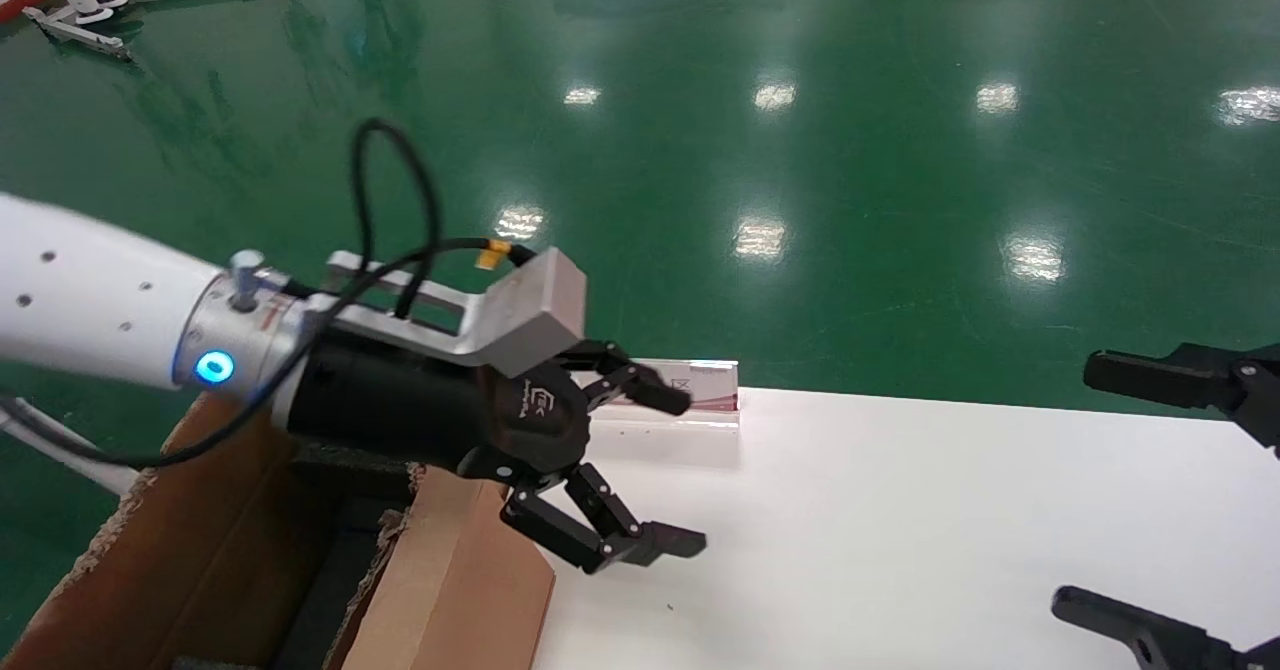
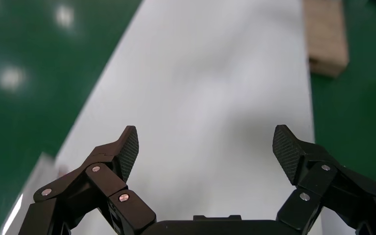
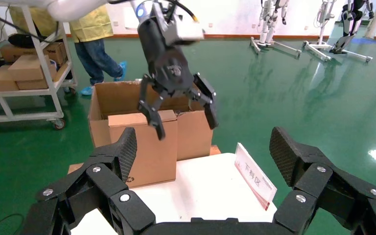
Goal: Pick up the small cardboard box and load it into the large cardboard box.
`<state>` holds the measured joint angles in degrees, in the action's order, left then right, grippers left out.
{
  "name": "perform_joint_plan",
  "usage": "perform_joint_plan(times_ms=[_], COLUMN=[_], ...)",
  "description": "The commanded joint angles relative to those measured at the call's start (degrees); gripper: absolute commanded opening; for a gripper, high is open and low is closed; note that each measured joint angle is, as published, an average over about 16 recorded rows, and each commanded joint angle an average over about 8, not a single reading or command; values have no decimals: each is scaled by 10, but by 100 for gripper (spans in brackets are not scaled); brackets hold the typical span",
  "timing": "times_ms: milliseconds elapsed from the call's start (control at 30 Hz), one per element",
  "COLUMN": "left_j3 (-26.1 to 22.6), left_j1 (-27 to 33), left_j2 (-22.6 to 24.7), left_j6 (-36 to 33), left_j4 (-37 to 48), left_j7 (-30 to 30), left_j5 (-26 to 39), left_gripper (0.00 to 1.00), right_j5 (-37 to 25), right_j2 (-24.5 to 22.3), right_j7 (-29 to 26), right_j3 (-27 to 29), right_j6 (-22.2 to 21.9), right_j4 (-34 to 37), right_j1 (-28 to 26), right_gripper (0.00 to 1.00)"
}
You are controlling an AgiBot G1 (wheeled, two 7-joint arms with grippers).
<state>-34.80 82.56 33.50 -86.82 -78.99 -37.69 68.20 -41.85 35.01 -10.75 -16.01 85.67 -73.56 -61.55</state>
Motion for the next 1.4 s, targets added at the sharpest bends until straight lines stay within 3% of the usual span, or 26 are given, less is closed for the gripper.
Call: perform_joint_plan(times_ms=[33,367,833,1100,1400], left_j3=[-29,-159,-406,-517,-580], left_j1=[37,179,351,419,436], left_j2=[3,40,102,138,156], left_j6=[-7,-75,-120,-126,-128], left_j4=[-12,-40,-21,-21,-22], left_j7=[-50,-302,-577,-677,-726], left_j5=[41,187,204,185,156], left_gripper=[100,100,100,100,100], right_j5=[0,0,0,0,0], right_j2=[0,0,0,0,0], right_j7=[0,0,0,0,0], right_j3=[0,0,0,0,0], right_j6=[0,0,0,0,0], right_j4=[0,0,0,0,0], right_j1=[0,0,0,0,0], right_gripper=[100,100,100,100,100])
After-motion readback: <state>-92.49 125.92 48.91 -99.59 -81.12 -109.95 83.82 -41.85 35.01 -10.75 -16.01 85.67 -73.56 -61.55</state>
